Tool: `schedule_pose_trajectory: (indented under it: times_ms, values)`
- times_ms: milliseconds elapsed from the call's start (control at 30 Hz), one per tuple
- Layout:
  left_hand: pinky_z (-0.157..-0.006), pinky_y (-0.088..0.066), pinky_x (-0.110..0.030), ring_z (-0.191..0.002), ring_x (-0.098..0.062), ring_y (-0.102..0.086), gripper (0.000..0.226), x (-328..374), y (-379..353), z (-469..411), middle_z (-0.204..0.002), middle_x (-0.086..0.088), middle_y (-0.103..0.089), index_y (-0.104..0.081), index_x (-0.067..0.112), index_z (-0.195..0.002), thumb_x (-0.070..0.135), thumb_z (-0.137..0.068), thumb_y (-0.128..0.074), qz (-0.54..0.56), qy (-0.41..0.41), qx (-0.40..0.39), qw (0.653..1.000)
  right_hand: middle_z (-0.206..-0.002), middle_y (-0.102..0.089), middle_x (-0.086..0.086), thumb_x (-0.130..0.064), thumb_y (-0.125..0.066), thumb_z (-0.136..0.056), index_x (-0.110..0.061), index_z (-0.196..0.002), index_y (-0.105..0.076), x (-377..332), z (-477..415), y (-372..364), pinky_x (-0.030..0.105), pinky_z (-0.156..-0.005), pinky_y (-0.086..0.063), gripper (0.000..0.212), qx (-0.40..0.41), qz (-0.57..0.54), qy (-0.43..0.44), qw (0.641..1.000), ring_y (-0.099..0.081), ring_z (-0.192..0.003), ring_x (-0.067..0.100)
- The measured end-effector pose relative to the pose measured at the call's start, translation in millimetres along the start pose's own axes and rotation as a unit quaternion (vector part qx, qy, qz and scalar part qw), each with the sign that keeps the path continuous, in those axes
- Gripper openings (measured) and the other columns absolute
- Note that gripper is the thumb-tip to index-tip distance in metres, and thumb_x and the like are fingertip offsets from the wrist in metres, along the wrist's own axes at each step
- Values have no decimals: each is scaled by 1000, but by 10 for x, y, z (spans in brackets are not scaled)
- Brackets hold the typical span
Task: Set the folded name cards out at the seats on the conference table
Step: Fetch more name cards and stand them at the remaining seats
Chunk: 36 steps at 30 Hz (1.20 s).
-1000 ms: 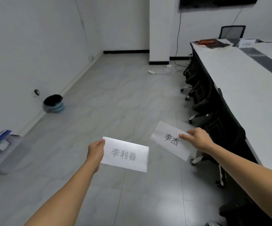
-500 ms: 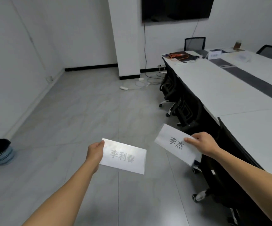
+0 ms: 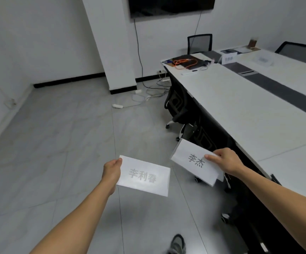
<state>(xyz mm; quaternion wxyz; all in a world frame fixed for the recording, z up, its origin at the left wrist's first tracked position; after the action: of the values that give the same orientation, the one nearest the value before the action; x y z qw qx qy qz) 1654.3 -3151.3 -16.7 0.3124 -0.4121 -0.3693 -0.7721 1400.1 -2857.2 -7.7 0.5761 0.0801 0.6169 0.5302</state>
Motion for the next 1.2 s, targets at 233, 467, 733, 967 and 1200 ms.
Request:
schedule_pose_trajectory:
  times_ms: [233, 467, 733, 967, 1200]
  values:
    - [-59, -45, -25, -65, -20, -59, 29, 1055, -315, -1369, -77, -4, -64, -59, 12, -78, 24, -101, -46, 7, -17, 19, 1000, -68, -68, 3, -54, -66, -84, -16, -72, -71, -544, -1762, 416, 33, -58, -42, 40, 23, -6, 22, 999, -65, -67, 24]
    - [-63, -47, -27, -68, -24, -61, 25, 1796, -797, -2782, -82, -8, -65, -61, 9, -86, 25, -100, -48, 13, -29, -17, 999, -71, -70, 0, -51, -69, -83, -18, -73, -73, -861, -3182, 582, 36, -61, -47, 35, 54, -32, 10, 998, -65, -69, 19]
    - [-64, -49, -28, -66, -24, -61, 27, 3102, -1397, -4589, -81, -9, -66, -61, 10, -81, 24, -100, -49, -7, -63, -87, 994, -57, -61, -4, -49, -71, -82, -16, -61, -68, -1191, -4748, 834, 31, -56, -38, 39, 122, -92, -38, 988, -55, -58, 16]
    - [-63, -52, -28, -69, -23, -63, 25, 4089, -2565, -5485, -81, -7, -67, -62, 16, -80, 27, -99, -50, -18, -78, -178, 981, -58, -58, 5, -49, -68, -84, -6, -60, -63, -886, -5438, 1391, 32, -56, -35, 50, 188, -122, -100, 969, -49, -56, 18]
    - [-66, -52, -29, -74, -21, -62, 24, 4638, -4167, -5916, -87, -5, -66, -59, 23, -82, 24, -102, -45, -55, -114, -263, 957, -54, -56, -2, -45, -68, -86, -14, -54, -61, 22, -6109, 1943, 30, -54, -36, 45, 235, -154, -179, 943, -51, -55, 17]
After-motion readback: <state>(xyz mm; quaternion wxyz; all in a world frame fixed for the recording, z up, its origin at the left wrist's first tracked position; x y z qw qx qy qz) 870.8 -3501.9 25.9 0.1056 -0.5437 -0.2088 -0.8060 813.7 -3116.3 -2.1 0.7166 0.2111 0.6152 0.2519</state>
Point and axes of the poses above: each hand's wrist, its own z-axis away from the middle knuckle, its own y-axis out of the back of the hand, x = y × z, the point moved 1 cm from there along -z, towards the middle knuckle
